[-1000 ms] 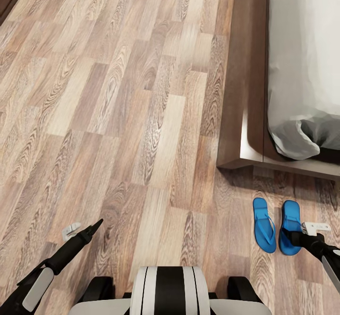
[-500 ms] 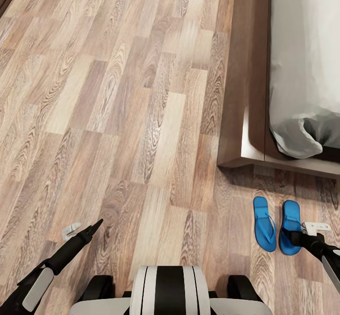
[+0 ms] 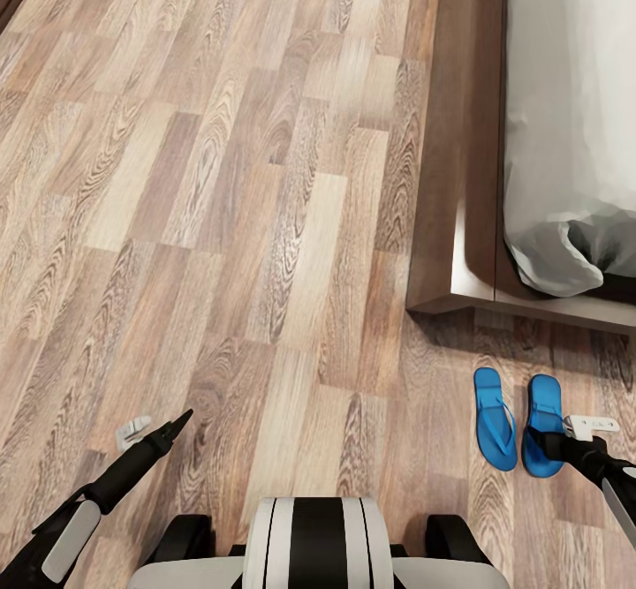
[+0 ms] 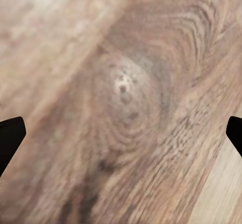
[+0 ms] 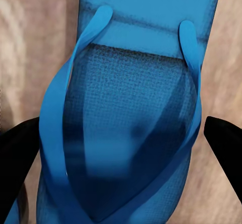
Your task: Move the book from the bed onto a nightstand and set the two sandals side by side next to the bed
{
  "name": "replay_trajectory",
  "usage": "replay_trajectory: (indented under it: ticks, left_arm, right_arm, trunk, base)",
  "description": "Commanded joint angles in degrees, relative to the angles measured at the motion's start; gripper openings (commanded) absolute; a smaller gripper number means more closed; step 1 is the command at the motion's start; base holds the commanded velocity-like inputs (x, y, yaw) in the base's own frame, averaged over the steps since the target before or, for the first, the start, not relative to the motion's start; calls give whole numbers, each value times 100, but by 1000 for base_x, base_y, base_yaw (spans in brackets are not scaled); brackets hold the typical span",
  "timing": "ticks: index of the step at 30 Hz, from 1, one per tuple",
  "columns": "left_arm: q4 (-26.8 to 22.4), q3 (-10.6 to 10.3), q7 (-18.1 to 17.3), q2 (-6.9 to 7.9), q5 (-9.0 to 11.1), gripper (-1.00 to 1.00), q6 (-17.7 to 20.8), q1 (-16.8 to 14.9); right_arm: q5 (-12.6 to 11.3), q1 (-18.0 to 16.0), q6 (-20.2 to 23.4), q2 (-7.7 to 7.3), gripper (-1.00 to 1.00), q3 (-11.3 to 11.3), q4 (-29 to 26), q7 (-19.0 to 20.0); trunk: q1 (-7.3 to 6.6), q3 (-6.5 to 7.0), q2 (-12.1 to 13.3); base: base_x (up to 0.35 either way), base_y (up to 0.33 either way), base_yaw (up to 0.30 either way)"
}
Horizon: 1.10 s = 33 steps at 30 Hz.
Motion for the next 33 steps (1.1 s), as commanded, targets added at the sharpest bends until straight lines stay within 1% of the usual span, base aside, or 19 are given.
replay_trajectory:
  ticks: [1,3,4,27,33]
  left_arm:
    - [2,4,-23,2,57,100,58,-2]
    - [3,4,-23,0,57,100,58,-2]
    - [1,4,-24,0,57,100,58,-2]
    - [1,11,-24,13,57,100,58,-2]
    - [-4,7,-22,13,56,100,58,0]
  right_arm:
    - [-40,-3,43,2,-100,-17,-8,35]
    - [-40,-3,43,2,-100,-17,-8,33]
    - [-40,-1,43,2,100,-17,-8,32]
    - [-40,-2,51,2,100,-17,-8,37]
    - [-40,-3,50,2,100,-17,-13,39]
  trunk:
    - [-1,-2,-1]
    - [-1,-2,-1]
    - [-1,-2,-1]
    - [-1,-2,-1]
    - [-16,130,7]
  base:
    - [0,0,0]
    - [0,0,0]
    - [0,0,0]
    - [0,0,0]
    - [0,0,0]
